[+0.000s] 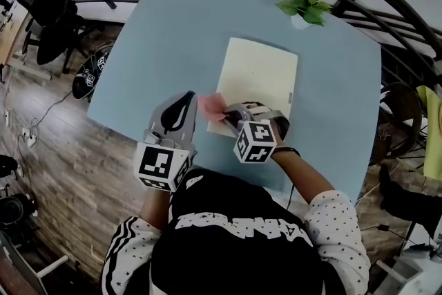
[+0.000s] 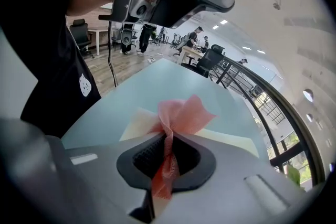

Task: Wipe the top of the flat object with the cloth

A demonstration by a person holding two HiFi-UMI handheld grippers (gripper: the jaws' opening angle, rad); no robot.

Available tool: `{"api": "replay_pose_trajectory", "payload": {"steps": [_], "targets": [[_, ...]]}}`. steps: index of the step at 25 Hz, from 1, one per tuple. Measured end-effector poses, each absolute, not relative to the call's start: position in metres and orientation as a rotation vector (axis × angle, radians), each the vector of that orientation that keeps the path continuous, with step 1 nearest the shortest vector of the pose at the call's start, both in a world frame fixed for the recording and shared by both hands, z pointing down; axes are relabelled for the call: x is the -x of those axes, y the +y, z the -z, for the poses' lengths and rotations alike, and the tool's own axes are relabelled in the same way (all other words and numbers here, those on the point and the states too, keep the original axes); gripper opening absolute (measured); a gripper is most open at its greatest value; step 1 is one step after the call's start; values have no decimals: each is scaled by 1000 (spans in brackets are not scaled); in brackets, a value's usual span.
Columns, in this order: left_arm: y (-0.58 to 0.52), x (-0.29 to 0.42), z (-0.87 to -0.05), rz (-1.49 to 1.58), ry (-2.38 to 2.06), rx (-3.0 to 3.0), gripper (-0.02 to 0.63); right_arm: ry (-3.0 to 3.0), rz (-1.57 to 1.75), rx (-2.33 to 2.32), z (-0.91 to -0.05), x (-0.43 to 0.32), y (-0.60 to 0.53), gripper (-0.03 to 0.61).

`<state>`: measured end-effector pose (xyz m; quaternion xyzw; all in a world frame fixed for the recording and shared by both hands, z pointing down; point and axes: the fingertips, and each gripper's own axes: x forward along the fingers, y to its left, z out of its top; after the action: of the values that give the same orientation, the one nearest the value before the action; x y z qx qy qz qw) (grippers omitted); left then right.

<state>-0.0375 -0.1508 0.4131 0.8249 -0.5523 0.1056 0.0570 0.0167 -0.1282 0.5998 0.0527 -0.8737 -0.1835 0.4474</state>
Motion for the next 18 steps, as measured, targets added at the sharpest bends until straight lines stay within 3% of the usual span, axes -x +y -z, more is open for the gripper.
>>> {"api": "replay_pose_trajectory", "payload": {"steps": [18], "targets": [[-151,34,-407,-314,-1692,-2494,0,-2260,373,35,-592,-10,-90,21]]}}
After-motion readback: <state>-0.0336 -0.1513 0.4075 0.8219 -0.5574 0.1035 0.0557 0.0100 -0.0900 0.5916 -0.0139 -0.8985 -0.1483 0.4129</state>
